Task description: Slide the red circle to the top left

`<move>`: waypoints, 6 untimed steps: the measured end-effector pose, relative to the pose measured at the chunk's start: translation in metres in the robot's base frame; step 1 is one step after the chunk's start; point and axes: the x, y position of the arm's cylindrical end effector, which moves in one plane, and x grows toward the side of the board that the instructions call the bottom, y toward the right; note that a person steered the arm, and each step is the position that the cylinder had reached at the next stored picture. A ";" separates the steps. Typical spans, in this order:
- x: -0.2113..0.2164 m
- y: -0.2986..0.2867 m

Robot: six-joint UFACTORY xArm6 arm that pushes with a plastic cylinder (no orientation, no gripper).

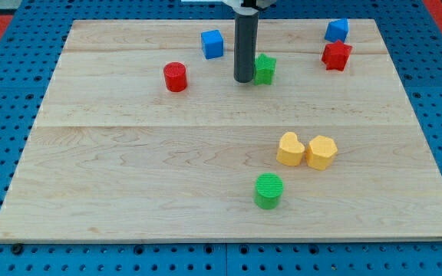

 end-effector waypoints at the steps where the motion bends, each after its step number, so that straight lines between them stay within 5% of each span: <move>1: -0.033 0.049; 2: -0.058 0.084; 3: 0.018 -0.001; 4: 0.028 -0.153; 6: -0.018 -0.124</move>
